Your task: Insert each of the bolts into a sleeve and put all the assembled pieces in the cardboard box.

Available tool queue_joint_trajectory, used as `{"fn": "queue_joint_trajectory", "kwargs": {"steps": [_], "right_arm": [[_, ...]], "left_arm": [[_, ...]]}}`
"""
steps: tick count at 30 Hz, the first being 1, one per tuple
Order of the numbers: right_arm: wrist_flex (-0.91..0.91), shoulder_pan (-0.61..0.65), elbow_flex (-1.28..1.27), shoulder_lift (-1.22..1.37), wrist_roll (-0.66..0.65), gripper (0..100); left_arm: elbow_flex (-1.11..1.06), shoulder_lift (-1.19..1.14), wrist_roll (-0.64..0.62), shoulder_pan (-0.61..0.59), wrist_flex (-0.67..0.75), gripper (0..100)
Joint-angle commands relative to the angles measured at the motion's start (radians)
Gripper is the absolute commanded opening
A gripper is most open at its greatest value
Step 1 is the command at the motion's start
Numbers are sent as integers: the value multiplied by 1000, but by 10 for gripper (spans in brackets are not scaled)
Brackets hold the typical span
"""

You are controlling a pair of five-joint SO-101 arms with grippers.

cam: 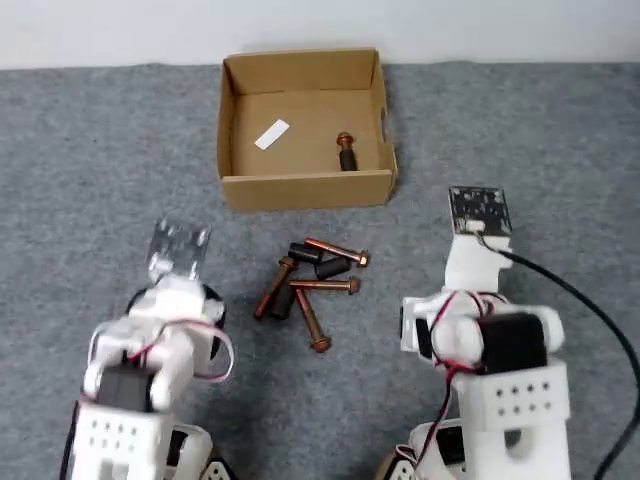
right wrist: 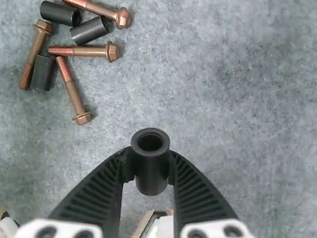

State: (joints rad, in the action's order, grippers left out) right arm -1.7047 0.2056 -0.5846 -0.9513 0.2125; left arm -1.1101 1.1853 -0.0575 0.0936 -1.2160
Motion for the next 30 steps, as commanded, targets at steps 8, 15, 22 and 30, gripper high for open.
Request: {"fn": "queue_joint_trajectory", "kwargs": {"steps": [8,15,22,30], "right_arm": [[41,-15,-43,-182,3,9],[39,-122,-44,-191,3,9],[36,-166,-44,-194,3,9],[35,-170,-44,-194,3,9]], "left_arm": [[438,-687,20,29,23,7],[618,-1008,186,81,-9,8],[868,-1237,221,140,-146,38],[1004,-1364,222,164,-152,133]]}}
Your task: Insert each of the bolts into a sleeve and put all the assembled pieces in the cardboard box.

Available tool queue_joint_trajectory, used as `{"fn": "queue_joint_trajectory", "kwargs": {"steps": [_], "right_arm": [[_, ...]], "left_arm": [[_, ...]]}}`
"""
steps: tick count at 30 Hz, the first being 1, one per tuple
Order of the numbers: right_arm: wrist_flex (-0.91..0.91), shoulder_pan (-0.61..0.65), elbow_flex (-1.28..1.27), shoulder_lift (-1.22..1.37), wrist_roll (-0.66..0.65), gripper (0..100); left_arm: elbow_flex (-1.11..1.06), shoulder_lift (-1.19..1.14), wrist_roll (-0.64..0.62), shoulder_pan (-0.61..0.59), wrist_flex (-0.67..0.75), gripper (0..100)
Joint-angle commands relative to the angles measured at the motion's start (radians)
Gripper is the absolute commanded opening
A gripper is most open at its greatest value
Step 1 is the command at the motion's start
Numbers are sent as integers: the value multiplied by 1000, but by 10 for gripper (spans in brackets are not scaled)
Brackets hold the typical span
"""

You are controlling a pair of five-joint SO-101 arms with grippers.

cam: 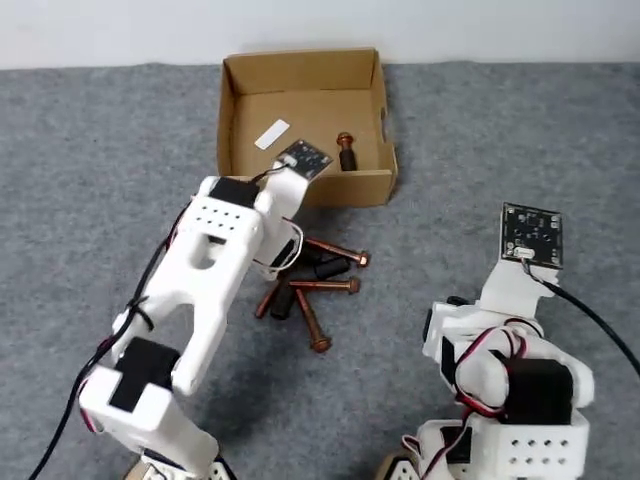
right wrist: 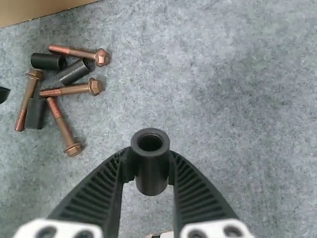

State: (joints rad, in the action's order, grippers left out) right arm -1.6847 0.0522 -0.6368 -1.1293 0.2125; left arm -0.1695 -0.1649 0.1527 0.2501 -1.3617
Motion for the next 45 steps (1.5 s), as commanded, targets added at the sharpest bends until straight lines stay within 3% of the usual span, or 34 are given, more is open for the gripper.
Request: {"fn": "queue_joint_trajectory", "kwargs": {"steps": [1,21,34,41,45], "right_arm": [[15,-16,8,-16,3,9],[16,-13,8,-16,3,9],[18,-15,8,-16,3,9],[19,-16,8,-16,3,9],[19,-16,8,-16,3,9]], "left_arm": [[70,-29,12,8,-6,134],[90,-195,12,21,157,134],[99,-275,11,31,147,132],[94,-281,11,35,100,18],[97,-279,17,35,46,6]]}}
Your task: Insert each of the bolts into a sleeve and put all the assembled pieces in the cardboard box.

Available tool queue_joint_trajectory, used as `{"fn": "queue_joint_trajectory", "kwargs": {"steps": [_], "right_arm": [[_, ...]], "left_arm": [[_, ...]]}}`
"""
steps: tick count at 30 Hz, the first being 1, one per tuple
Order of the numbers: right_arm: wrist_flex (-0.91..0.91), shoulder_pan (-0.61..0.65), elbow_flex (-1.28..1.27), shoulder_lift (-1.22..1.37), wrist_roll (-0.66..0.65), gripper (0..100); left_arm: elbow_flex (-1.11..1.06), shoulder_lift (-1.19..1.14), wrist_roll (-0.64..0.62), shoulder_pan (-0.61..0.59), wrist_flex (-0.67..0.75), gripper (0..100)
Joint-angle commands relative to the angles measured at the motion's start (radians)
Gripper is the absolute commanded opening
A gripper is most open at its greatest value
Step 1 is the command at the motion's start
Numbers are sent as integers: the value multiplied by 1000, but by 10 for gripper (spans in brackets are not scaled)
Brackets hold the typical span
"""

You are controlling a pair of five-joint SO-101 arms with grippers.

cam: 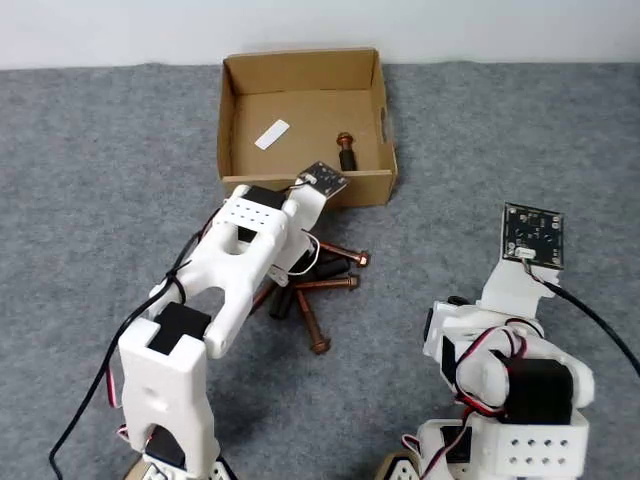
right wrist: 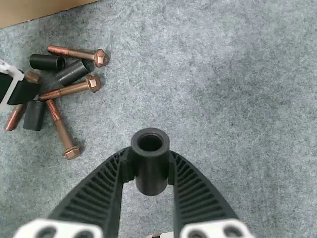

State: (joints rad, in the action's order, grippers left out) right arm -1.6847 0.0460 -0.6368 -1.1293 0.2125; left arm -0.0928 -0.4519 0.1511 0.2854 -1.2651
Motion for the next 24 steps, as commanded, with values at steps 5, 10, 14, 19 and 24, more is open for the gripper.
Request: {"fn": "queue_joint_trajectory", "kwargs": {"steps": [5,10,14,19,24], "right_arm": [[19,-7,9,-16,3,9],[12,-4,15,-16,3,9],[-18,-4,34,-18,2,9],[-65,-10,109,-18,2,9],[-67,-5,112,-48,2,9]], "left_arm": [[53,49,18,0,-121,5],[133,207,14,0,-239,5],[160,379,9,0,-324,5],[159,548,-71,-6,-463,5],[70,730,-201,-8,-477,4]]}}
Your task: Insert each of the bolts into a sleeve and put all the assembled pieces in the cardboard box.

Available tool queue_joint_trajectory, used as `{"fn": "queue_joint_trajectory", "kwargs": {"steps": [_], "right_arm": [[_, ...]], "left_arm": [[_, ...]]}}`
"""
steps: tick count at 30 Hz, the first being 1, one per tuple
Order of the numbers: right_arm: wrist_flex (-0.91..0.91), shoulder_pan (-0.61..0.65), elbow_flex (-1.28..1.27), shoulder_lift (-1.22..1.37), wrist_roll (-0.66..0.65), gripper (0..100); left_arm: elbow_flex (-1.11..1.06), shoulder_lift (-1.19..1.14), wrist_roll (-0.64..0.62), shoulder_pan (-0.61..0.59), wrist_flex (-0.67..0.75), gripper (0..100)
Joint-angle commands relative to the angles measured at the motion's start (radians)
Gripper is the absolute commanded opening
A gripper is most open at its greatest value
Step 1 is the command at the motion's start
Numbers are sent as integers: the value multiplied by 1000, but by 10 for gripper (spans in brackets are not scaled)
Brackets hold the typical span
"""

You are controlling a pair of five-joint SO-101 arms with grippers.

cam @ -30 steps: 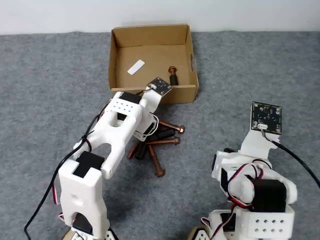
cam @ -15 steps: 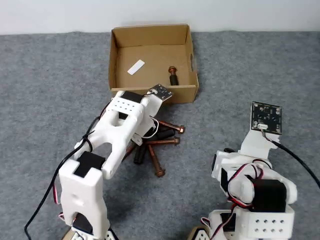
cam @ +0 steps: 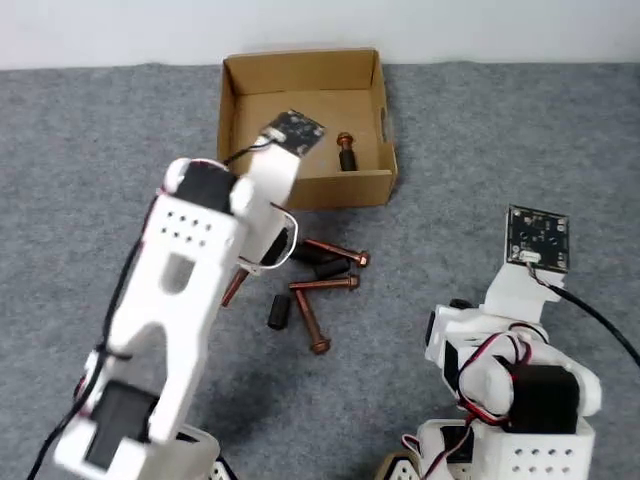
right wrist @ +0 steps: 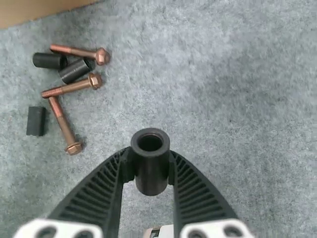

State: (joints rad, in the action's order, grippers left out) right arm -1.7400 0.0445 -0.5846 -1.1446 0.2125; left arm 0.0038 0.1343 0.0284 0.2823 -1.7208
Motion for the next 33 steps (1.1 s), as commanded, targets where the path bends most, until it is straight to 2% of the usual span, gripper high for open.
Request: {"fn": "queue_joint_trajectory", "kwargs": {"steps": [1,7,12,17,19,23,29,33], "right_arm": [[-5,-4,58,-56,2,9],[41,-8,-51,-222,-32,8],[193,-5,-233,-367,-94,8],[320,2,-404,-496,-149,8],[352,45,-454,-549,-163,8],[387,211,-543,-650,-155,8],[507,369,-632,-662,-94,8],[581,516,-690,-662,-61,8]], "left_arm": [[-61,192,-101,2,-9,4],[-397,562,-160,2,183,4],[-762,925,-161,-17,414,4],[-1035,1292,-164,-37,562,4],[-1112,1436,-189,-34,592,4],[-1234,1688,-213,-29,632,4],[-1222,1674,-247,-20,646,4],[-1216,1685,-322,98,689,4]]}}
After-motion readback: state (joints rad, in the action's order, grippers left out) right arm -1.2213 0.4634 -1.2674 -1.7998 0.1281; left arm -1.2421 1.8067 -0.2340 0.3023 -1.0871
